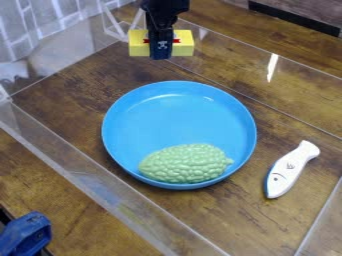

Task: Remove the yellow brick from inside the blue tray and put it on the table

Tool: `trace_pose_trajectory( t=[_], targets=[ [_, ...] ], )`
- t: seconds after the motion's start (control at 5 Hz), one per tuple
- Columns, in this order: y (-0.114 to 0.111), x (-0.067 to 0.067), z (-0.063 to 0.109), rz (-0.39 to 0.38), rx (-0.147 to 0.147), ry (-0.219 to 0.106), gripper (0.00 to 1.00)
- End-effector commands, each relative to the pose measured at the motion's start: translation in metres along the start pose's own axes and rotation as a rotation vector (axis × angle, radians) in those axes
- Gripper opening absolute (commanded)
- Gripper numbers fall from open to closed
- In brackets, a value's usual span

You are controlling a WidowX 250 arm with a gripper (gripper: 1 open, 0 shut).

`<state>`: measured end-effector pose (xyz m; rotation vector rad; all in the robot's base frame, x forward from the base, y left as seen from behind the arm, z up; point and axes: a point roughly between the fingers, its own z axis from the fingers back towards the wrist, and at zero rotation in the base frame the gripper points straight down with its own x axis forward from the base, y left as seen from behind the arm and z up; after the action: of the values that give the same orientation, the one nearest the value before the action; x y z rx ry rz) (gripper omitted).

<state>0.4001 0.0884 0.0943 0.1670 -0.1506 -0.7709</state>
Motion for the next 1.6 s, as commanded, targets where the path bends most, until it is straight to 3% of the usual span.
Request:
trace_pose_trajectory(
  t=[0.0,0.6,1.4],
  targets=[
    [0.017,0.003,0.049,-0.015,0.127,-0.072,0.0],
    [0.025,0.014,0.055,-0.095,0.181,-0.098,0.0],
    [0.039,-0.028,0.021,0.024,0.125,0.015,0.0]
  ],
)
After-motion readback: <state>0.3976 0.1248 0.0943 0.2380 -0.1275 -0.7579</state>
